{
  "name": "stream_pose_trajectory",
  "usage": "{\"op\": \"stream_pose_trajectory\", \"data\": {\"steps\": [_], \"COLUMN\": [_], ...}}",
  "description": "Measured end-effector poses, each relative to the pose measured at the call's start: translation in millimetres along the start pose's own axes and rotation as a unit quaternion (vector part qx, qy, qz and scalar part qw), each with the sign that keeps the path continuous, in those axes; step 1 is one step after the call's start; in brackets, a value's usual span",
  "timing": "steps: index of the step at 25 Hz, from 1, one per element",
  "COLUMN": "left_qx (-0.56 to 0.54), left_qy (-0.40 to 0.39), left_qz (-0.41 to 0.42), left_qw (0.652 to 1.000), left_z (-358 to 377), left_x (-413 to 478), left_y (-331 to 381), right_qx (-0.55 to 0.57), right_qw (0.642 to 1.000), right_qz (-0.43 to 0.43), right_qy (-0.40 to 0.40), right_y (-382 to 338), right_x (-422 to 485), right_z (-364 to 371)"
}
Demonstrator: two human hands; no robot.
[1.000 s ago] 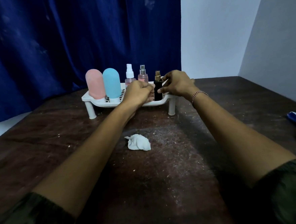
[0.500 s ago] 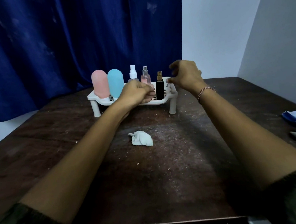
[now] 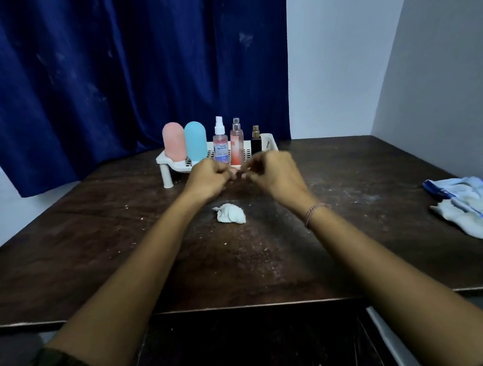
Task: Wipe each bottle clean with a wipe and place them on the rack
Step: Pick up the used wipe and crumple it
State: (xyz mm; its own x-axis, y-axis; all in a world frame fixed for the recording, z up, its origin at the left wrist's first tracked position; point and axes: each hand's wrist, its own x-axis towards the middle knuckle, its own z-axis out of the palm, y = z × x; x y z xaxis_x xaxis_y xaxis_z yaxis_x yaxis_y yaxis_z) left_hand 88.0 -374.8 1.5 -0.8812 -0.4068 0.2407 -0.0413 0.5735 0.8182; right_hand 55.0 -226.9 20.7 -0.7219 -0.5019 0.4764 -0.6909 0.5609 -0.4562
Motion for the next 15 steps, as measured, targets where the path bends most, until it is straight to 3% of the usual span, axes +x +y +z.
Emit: {"op": "stream_pose_trajectory", "data": {"steps": [4, 7, 12, 15], "left_qx": [0.093, 0.101, -0.024, -0.092], "left_qy": [0.004, -0.005, -0.04, -0.057], "left_qz": [0.005, -0.035, -0.079, -0.078], "left_qw": [0.996, 0.994, 0.996, 0.991], "left_z": [-7.0, -7.7, -9.6, -7.6], "left_x": [-24.2, -38.7, -60.6, -70.4], "left_y": [-6.2, -11.2, -7.2, 3.8], "right_qx": [-0.032, -0.056, 0.081, 0.184], "right_qw": [0.997, 0.994, 0.991, 0.972], "right_qz": [0.004, 0.04, 0.092, 0.131], "right_qy": [-0.074, -0.085, -0.055, -0.067], "right_y": [-1.5, 0.1, -2.1, -0.3], "right_x": [-27.0, -31.6, -42.6, -51.3], "right_z": [32.3, 48.5, 29.5, 12.7]}}
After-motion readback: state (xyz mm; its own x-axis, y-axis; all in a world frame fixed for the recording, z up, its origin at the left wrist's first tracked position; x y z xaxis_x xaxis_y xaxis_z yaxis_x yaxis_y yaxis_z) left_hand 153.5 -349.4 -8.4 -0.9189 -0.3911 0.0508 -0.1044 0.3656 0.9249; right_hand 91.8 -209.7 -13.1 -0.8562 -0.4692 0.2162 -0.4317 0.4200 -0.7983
